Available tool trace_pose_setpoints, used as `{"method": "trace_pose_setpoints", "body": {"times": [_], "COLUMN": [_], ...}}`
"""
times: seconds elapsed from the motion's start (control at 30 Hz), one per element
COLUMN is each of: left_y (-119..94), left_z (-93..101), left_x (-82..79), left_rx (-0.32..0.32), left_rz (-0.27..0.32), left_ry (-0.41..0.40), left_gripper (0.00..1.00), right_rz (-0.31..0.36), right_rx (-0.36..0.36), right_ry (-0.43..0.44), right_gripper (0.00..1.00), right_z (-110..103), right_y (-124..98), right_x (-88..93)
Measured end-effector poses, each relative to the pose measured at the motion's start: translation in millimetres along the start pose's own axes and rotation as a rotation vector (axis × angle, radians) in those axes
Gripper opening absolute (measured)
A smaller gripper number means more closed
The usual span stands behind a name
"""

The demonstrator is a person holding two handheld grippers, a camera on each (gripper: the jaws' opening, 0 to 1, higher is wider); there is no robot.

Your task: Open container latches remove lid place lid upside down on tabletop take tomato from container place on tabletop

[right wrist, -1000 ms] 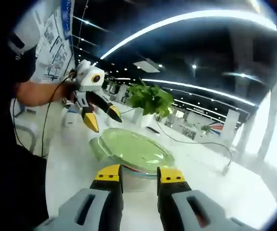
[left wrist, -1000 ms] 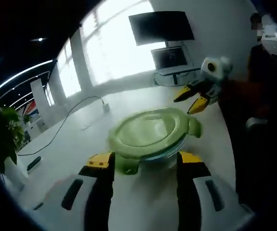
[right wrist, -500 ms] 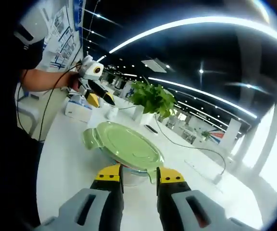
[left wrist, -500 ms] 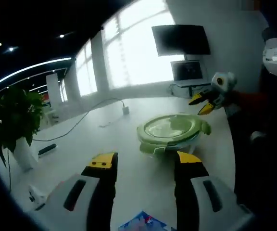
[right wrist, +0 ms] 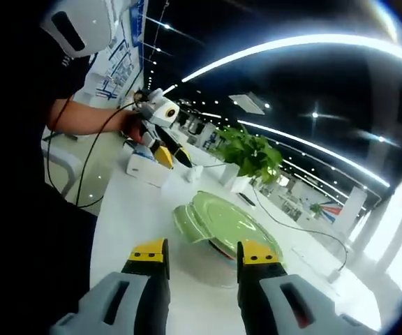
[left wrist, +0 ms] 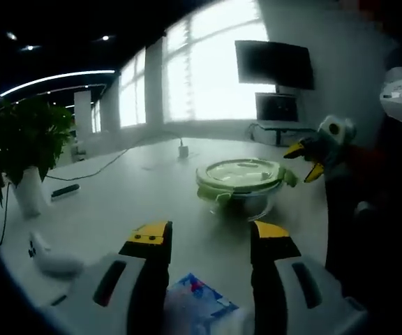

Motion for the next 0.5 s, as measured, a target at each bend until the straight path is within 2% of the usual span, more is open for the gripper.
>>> {"method": "trace_pose_setpoints", "body": {"times": [0.07,0.23,0.27,0.33,0.5], "left_y": [0.7,-0.4,0.4,1.9,0.2], "left_z": [-0.5,-0.7,0.1,1.3,0.9], "left_x": [1.5,6.5,7.2,8.3,8.8], "left_rx": [0.018,0.016,0.016,0.02,0.022], "left_rz": [0.029,0.023,0.019,0.011,0.023], "left_ry": [-0.021,-0.021,-0.017,-0.011,-0.016], "left_gripper": [0.37,0.36,0.36,0.36,0.37], "right_rz": [0.002,0.02,0.023,0.022,0.029], "right_rx": [0.007,-0.001,0.018,0.018,0.025], "right_ry": [-0.036,-0.096,-0.123,-0.121,-0.088], "right_gripper": [0.34,0.33,0.3,0.24,0.27], "right_z": [-3.0,-8.4,-6.0,-3.8,1.2], "right_y": [4.6,20.8,24.1,27.2,22.7], "right_x": [-2.4,-6.4,-6.6,-5.8,-3.3]}}
Point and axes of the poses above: the point that each gripper's makers call its tool centre point, and the gripper's own axes: y roughly forward along the fingers, z roughly to its right, x roughly out of its underside, the point moved 7 cm from there along -y, roughly backward along the fingers, and after that the axes turned 7 degrees about x, right-handed, at the moved point
